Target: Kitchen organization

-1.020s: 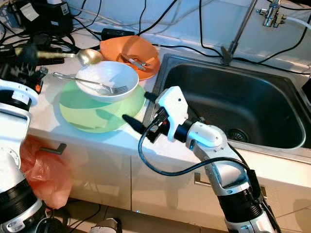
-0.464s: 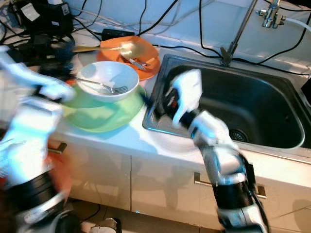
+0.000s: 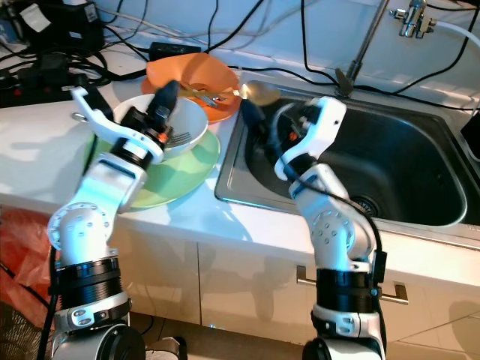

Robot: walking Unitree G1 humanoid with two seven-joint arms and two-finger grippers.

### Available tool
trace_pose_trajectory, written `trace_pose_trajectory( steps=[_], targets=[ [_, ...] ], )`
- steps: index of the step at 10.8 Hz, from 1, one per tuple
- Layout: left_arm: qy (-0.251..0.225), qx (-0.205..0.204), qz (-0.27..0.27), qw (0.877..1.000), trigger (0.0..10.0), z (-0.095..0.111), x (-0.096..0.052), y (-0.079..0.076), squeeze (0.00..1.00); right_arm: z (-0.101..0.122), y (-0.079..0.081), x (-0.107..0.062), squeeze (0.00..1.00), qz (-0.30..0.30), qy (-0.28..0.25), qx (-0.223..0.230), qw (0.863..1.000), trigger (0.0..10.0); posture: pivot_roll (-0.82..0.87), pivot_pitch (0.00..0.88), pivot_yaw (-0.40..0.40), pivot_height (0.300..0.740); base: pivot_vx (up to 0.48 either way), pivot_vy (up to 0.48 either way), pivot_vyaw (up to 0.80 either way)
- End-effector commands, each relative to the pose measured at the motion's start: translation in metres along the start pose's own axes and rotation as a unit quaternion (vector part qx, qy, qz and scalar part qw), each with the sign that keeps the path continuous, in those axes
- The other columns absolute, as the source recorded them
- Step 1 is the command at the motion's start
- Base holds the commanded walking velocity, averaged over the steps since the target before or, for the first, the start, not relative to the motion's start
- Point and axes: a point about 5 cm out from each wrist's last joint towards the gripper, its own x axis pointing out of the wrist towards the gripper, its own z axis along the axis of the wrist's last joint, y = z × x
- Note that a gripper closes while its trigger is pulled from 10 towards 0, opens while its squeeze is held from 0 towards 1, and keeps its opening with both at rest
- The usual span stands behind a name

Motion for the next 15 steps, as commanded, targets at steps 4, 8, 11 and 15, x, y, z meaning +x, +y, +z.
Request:
trace_pose_trajectory(
  steps=[4,8,11,15],
  targets=[
    [0.027,-0.076,-0.032,0.996,0.0,-0.032,0.010,-0.012,0.00,0.005,0.006,0.002,0.00,-0.008,0.002,0.041,0.999,10.0,0.03,0.071,-0.090,0.740,0.000,0.000,0.00],
    [0.049,-0.128,-0.058,0.989,0.0,-0.036,0.001,-0.019,0.00,0.014,0.006,0.006,0.00,-0.012,-0.024,0.083,0.996,10.0,0.03,0.086,-0.101,0.740,0.000,0.000,0.00],
    [0.053,-0.130,-0.052,0.989,0.0,-0.036,-0.003,-0.017,0.00,0.020,0.002,0.012,0.00,-0.016,-0.062,0.138,0.988,1.8,0.04,0.091,-0.105,0.740,0.000,0.000,0.00],
    [0.045,-0.126,-0.043,0.990,0.0,-0.031,-0.006,-0.015,0.00,0.023,-0.003,0.011,0.00,-0.032,-0.078,0.149,0.985,0.0,0.04,0.095,-0.102,0.740,0.000,0.000,0.00]
  ],
)
